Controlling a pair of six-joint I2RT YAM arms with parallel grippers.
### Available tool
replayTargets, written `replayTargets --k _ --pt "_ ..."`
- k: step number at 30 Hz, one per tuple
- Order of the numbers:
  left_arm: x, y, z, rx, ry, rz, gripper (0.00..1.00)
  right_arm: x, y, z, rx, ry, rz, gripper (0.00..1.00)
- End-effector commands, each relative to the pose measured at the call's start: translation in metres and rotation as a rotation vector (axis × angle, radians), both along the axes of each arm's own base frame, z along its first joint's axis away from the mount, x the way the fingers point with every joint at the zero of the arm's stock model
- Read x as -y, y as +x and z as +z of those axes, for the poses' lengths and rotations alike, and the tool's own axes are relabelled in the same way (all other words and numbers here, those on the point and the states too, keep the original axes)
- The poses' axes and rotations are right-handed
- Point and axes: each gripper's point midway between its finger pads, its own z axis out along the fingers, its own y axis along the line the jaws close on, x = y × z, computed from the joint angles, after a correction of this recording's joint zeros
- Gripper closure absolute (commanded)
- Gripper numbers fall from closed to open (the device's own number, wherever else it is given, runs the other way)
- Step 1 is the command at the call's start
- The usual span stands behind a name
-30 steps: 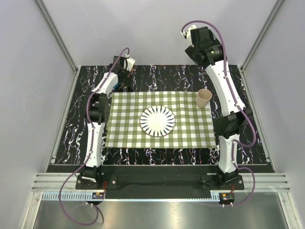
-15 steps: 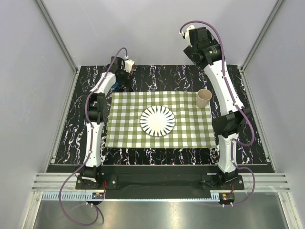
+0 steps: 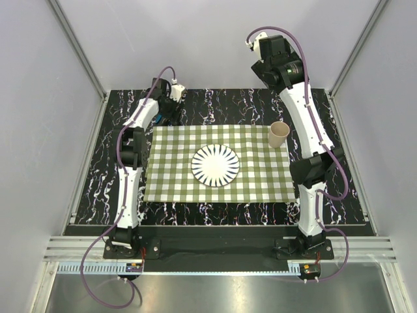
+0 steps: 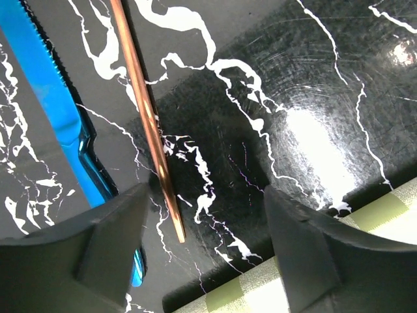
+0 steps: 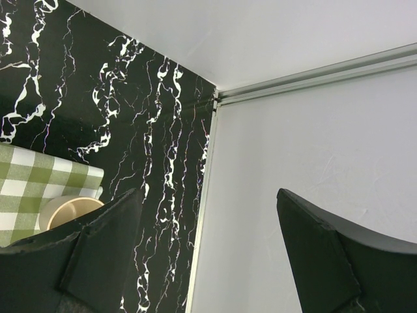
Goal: Set the dinner table for one person
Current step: Pick up the fork at the center of the board.
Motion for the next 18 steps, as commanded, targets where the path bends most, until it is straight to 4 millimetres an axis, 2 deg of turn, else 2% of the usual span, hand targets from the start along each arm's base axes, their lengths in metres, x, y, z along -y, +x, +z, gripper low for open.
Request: replayTargets --k 1,2,4,6,8,9,17,18 --pt "0.001 0.004 0.007 0.005 -0.021 -0.007 0.31 -0.006 0.002 0.016 0.055 0.007 0.002 0.09" --pt "0.001 0.004 0.006 0.005 -0.021 -0.005 0.36 -0.006 0.002 0.016 0.057 0.006 0.000 0.09" --pt "-0.001 0.005 0.006 0.004 -0.019 0.004 0.36 -0.007 0.002 0.017 0.059 0.007 0.003 0.09" --pt "-0.002 0.006 0.007 0.008 -0.015 0.011 0.44 -0.008 0.002 0.018 0.064 0.008 0.003 0.09" --pt "-0.003 0.006 0.005 0.004 -0.012 0.020 0.45 -0.008 0.002 0.019 0.065 0.006 0.004 0.10" --pt "-0.003 0.007 0.006 0.007 -0.012 0.020 0.50 -0.009 0.001 0.020 0.068 0.007 0.004 0.09" --pt "-0.015 0.013 0.003 0.015 0.033 0.080 0.58 -0.013 0.000 0.023 0.075 0.009 0.014 0.10" --pt "-0.016 0.013 0.003 0.015 0.033 0.082 0.64 -0.013 0.000 0.023 0.076 0.009 0.014 0.09"
